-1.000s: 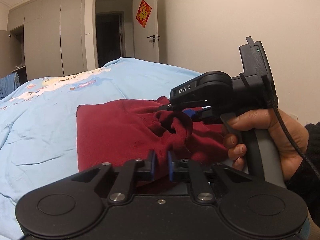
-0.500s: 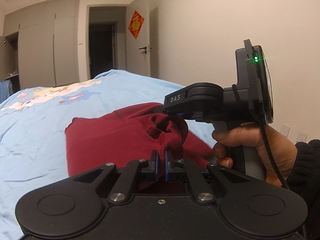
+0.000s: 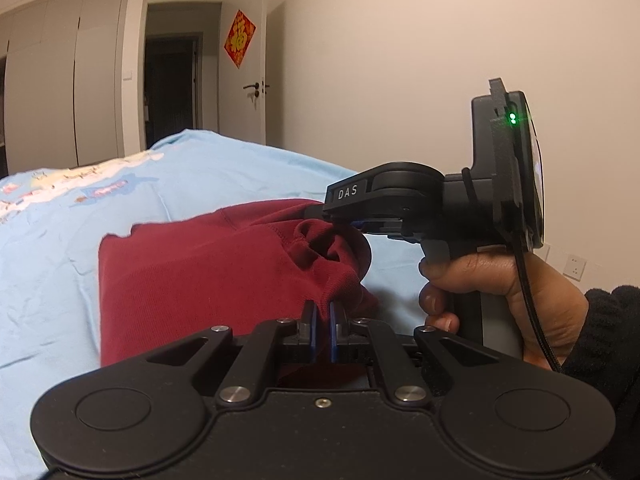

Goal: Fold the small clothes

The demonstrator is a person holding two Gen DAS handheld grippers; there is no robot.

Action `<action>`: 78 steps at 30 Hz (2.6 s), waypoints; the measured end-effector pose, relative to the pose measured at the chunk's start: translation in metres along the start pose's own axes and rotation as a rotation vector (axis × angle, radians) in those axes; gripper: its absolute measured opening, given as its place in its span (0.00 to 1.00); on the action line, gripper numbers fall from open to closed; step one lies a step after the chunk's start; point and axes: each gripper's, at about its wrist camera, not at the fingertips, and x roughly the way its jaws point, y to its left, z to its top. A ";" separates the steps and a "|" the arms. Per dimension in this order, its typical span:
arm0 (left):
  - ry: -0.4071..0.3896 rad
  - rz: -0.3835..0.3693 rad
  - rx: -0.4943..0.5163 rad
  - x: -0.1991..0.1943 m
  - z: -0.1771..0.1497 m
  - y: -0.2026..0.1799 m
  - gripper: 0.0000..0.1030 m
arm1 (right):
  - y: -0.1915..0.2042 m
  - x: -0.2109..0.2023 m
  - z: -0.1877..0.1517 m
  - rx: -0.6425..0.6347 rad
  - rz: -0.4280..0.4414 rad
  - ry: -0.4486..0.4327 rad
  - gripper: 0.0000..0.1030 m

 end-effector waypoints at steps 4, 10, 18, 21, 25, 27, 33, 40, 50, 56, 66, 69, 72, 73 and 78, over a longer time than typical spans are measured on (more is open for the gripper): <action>0.017 -0.012 -0.013 0.007 0.000 0.002 0.05 | -0.007 0.001 -0.005 0.016 -0.016 0.011 0.11; 0.042 -0.025 -0.043 0.018 0.007 0.008 0.08 | -0.013 0.007 -0.012 0.026 -0.038 0.046 0.11; 0.028 -0.050 -0.074 0.016 0.014 0.022 0.27 | -0.012 0.008 -0.017 0.005 -0.065 0.062 0.19; 0.015 -0.044 -0.102 0.010 0.017 0.028 0.40 | -0.012 0.007 -0.016 -0.004 -0.081 0.062 0.31; -0.014 0.008 -0.143 0.000 0.020 0.042 0.63 | -0.015 0.002 -0.014 -0.009 -0.115 0.050 0.57; -0.030 0.057 -0.167 -0.006 0.021 0.051 0.70 | -0.017 -0.002 -0.012 -0.004 -0.122 0.037 0.73; -0.009 0.246 -0.300 -0.010 0.023 0.089 0.88 | -0.011 0.002 -0.005 -0.013 -0.158 0.032 0.97; 0.105 0.352 -0.446 0.002 0.008 0.130 0.88 | 0.004 0.020 -0.015 -0.135 -0.310 0.115 1.00; 0.128 0.335 -0.468 0.000 -0.005 0.137 0.91 | 0.012 -0.003 -0.047 -0.291 -0.382 0.127 1.00; 0.137 0.330 -0.478 0.000 -0.010 0.137 0.91 | 0.007 -0.018 -0.036 -0.256 -0.312 0.093 1.00; 0.140 0.325 -0.493 0.001 -0.011 0.138 0.92 | 0.004 0.013 -0.004 -0.253 -0.288 0.094 1.00; 0.142 0.324 -0.494 0.001 -0.012 0.138 0.92 | 0.005 0.032 -0.003 -0.298 -0.310 0.126 1.00; 0.142 0.324 -0.495 0.001 -0.012 0.138 0.92 | 0.006 0.049 -0.005 -0.360 -0.325 0.153 1.00; 0.143 0.323 -0.496 0.001 -0.012 0.138 0.93 | 0.005 0.055 -0.007 -0.386 -0.334 0.162 1.00; 0.145 0.321 -0.495 0.002 -0.012 0.138 0.93 | -0.003 0.066 -0.008 -0.399 -0.344 0.150 1.00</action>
